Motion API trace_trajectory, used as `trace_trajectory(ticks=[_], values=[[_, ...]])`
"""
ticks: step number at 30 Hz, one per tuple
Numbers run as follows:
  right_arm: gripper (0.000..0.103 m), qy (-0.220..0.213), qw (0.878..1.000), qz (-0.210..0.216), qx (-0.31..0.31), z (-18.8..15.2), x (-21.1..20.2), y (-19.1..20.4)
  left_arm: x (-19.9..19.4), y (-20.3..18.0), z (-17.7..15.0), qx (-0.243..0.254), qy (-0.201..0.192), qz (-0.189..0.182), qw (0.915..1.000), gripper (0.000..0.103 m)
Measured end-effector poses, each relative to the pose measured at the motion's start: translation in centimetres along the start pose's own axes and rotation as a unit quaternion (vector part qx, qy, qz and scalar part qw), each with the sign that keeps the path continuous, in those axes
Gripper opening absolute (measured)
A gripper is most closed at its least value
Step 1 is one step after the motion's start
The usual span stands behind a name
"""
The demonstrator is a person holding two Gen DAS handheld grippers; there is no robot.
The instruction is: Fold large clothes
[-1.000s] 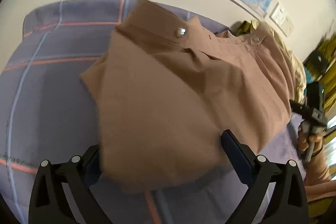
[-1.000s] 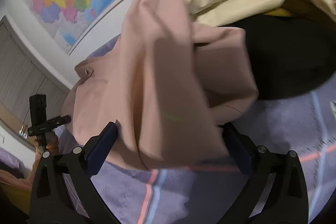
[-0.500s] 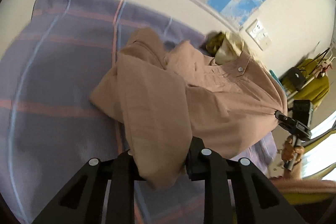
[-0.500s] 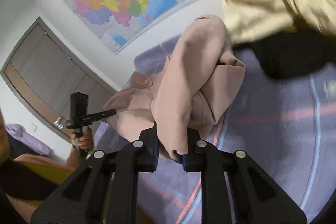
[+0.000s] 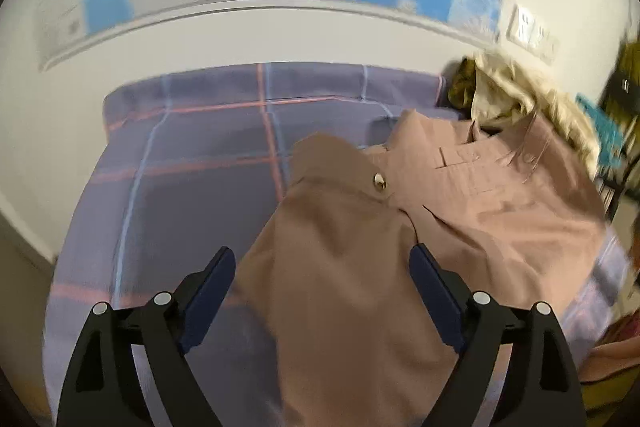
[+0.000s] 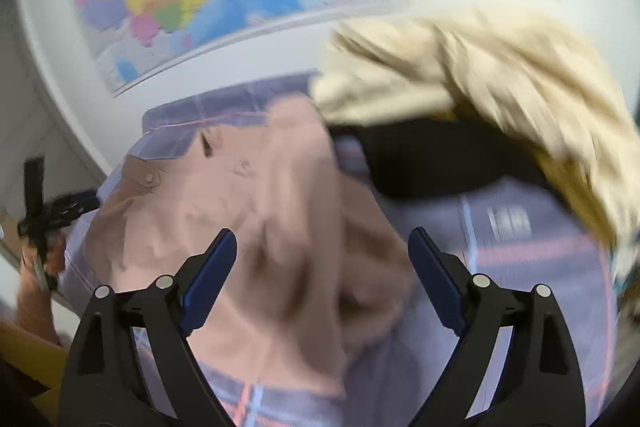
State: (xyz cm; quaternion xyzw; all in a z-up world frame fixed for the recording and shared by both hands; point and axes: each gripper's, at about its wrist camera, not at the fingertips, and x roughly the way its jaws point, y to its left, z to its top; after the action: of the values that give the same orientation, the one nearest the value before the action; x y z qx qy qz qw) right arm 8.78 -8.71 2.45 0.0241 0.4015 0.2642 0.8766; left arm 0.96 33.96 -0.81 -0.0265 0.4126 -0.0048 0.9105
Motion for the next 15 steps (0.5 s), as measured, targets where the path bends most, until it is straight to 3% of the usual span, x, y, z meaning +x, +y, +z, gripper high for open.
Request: trace_trajectory(ticks=[2, 4, 5, 7, 8, 9, 10, 12, 15], values=[[0.082, -0.002, 0.998, -0.025, -0.056, 1.4, 1.9, 2.4, 2.6, -0.3, 1.5, 0.017, 0.02, 0.016, 0.9995, 0.086], [0.07, 0.009, 0.993, -0.06, -0.099, 1.6, 4.1, 3.1, 4.3, -0.6, 2.4, 0.019, 0.035, 0.017, 0.9991, 0.085], [0.068, 0.017, 0.991, -0.07, -0.115, 1.5, 5.1, 3.5, 5.2, -0.7, 2.7, 0.023, 0.043, 0.018, 0.9986, 0.079], [0.052, 0.035, 0.988, -0.076, -0.13, 1.0, 6.9, 3.7, 6.2, -0.8, 2.9, 0.033, 0.059, 0.018, 0.9976, 0.064], [0.047, 0.047, 0.987, -0.077, -0.13, 1.1, 8.1, 3.6, 6.8, -0.9, 3.2, 0.035, 0.068, 0.022, 0.9968, 0.052], [0.029, 0.059, 0.987, -0.077, -0.13, 1.2, 9.2, 3.5, 7.2, -0.9, 3.4, 0.035, 0.073, 0.017, 0.9965, 0.035], [0.012, 0.068, 0.986, -0.077, -0.13, 1.2, 9.9, 3.4, 7.4, -0.9, 3.5, 0.035, 0.076, 0.013, 0.9964, 0.028], [0.006, 0.074, 0.989, -0.063, -0.115, 1.6, 10.5, 3.0, 6.9, -0.3, 3.8, 0.023, 0.067, 0.003, 0.9975, 0.01], [0.005, 0.025, 0.997, -0.017, -0.075, 3.3, 8.3, 2.1, 5.2, 1.0, 5.0, -0.006, 0.032, -0.016, 0.9993, 0.006]])
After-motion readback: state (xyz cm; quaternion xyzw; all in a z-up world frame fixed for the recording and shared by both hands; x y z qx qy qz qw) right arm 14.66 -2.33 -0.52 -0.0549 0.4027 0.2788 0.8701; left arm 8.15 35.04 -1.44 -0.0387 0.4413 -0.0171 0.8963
